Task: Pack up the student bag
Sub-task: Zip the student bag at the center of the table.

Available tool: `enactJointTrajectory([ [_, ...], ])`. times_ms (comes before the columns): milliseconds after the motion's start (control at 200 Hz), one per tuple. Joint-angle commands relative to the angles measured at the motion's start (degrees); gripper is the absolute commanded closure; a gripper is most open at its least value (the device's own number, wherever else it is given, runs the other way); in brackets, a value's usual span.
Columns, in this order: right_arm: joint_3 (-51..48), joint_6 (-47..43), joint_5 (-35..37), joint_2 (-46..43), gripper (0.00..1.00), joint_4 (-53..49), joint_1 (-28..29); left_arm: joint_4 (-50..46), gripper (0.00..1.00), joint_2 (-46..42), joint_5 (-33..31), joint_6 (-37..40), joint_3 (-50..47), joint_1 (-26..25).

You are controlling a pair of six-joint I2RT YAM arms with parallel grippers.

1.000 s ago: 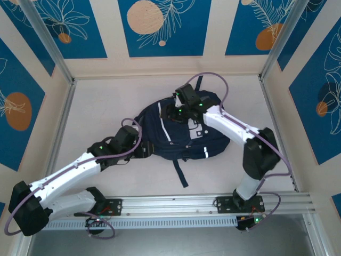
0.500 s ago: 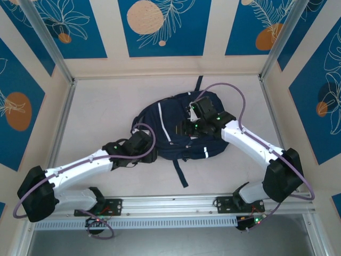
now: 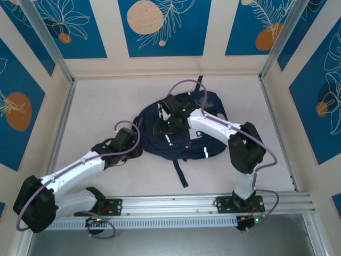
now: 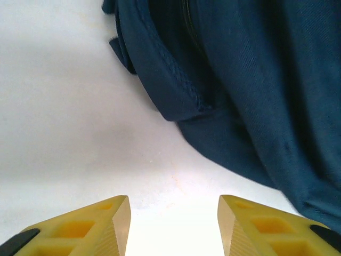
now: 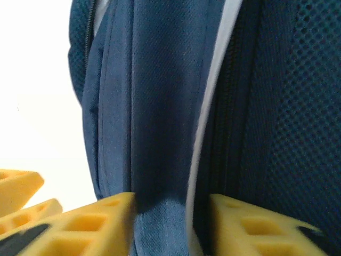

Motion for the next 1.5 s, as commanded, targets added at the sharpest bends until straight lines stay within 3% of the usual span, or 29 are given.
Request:
enactJointTrajectory([
  [0, 2.7, 1.5, -2.7, 1.7, 0.76, -1.1, -0.3, -1.1, 0.54, -3.3, -0.1, 0.9, 0.8, 0.6],
  [70, 3.4, 3.3, -4.4, 1.7, 0.9, 0.4, -0.5, -1.8, 0.54, -4.2, 0.5, 2.0, 1.2, 0.6],
  [215, 7.4, 5.3, -2.5, 2.8, 0.84, -1.1, -0.2, -3.6, 0.54, -4.5, 1.9, 2.9, 1.9, 0.5],
  [275, 8.7, 6.1, 0.9, 3.2, 0.9, -2.5, 0.2, -4.1, 0.54, -5.4, 1.5, 2.8, 1.8, 0.6],
  [315, 9.0, 7.3, 2.6, 3.5, 1.0, -2.8, 0.3, -4.2, 0.54, -6.1, 1.2, 2.5, 1.7, 0.6],
  [515, 11.7, 15.9, 2.5, 3.9, 1.0, -2.6, 0.0, -2.4, 0.5, -6.3, 4.8, 2.5, 1.5, -1.6],
  [720, 12.7, 24.5, 5.3, 0.8, 1.0, -3.3, -1.9, 3.0, 0.49, -2.3, 0.8, 2.2, 1.2, -12.2],
  [925, 11.7, 28.0, 2.9, -0.3, 1.0, -1.2, -4.2, 9.8, 0.46, 9.0, -4.6, 3.4, 3.9, -20.4],
  [1130, 8.8, 31.4, -0.7, -2.3, 1.0, 2.5, -7.0, 18.3, 0.43, 17.9, -1.3, 4.2, 6.4, -21.2],
  [1495, 5.5, 33.0, -6.4, -7.1, 1.0, 4.8, -11.8, 30.0, 0.42, 24.6, -1.1, 10.6, 6.4, -21.2],
])
